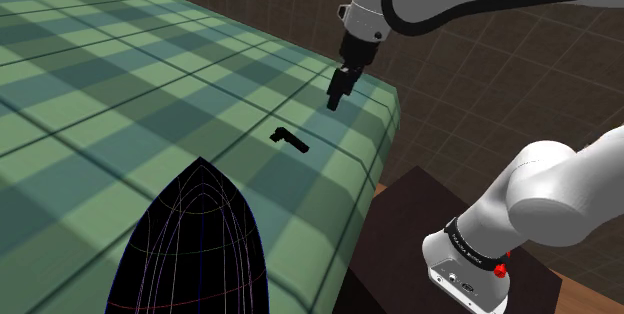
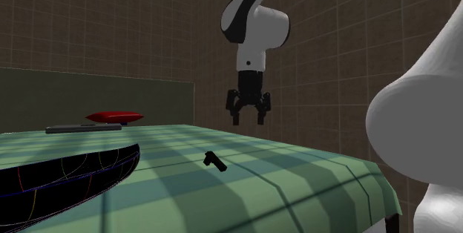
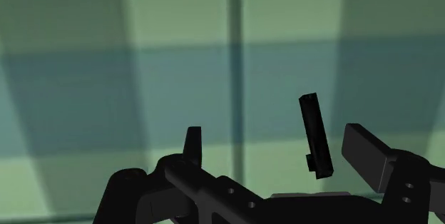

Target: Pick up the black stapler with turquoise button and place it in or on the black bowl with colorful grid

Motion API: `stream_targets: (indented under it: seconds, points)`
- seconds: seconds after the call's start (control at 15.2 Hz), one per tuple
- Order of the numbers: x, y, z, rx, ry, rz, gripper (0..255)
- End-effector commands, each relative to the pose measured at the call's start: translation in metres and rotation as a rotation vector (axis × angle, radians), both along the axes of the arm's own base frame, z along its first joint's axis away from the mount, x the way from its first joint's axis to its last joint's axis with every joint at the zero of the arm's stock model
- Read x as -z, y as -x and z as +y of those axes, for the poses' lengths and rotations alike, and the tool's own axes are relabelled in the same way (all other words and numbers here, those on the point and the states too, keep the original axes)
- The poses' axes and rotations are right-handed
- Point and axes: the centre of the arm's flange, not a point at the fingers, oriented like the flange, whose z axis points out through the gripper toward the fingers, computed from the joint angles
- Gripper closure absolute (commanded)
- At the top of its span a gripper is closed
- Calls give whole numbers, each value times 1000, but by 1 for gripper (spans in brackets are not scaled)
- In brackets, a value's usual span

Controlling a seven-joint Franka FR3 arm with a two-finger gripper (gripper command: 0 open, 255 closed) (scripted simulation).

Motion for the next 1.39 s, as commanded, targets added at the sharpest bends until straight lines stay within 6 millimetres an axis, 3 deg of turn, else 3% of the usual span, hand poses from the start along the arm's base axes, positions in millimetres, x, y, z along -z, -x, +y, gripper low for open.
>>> stream_targets:
  seconds: [0.0,0.53,1.06,1.32]
  points:
    - [14,-9,19,-37,-1,-2,0]
    - [67,-40,104,-180,0,-7,0]
    - [108,-42,108,-183,0,-7,0]
    - [108,-42,108,-183,0,-7,0]
